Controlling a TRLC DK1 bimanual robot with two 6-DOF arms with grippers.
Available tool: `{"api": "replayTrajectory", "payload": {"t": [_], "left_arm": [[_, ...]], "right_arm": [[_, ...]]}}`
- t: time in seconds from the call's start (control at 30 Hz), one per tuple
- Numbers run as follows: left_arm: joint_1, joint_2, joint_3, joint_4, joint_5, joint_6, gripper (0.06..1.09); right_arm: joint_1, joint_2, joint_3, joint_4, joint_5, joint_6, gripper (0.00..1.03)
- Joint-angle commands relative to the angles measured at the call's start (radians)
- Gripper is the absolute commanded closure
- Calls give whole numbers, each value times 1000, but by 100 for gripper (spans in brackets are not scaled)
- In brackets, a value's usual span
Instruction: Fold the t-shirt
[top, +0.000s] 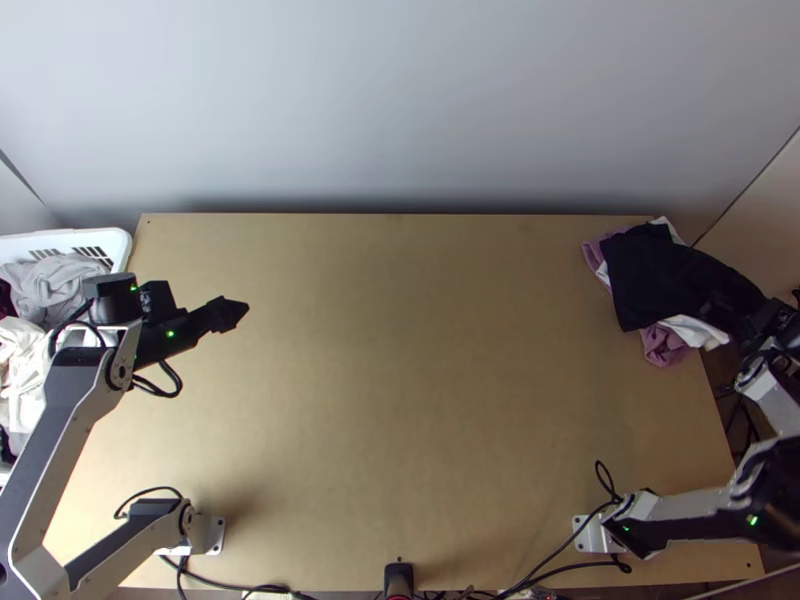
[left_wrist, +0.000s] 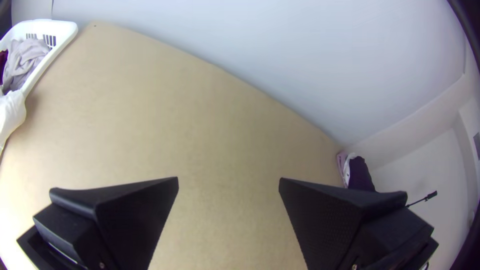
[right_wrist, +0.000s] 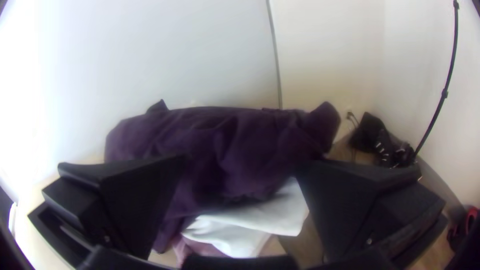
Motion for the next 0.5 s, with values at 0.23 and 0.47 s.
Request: {"api": "replayTrajectory", "payload": {"t": [0.23,0.47], "left_arm": [[96,-141,-65,8,-2,44,11],[137,-227,-132,61,-21,84,11]], "right_arm": [[90,-663,-109,-412,-60,51,4],[397,-988,-143,-580,37,172,4]]}}
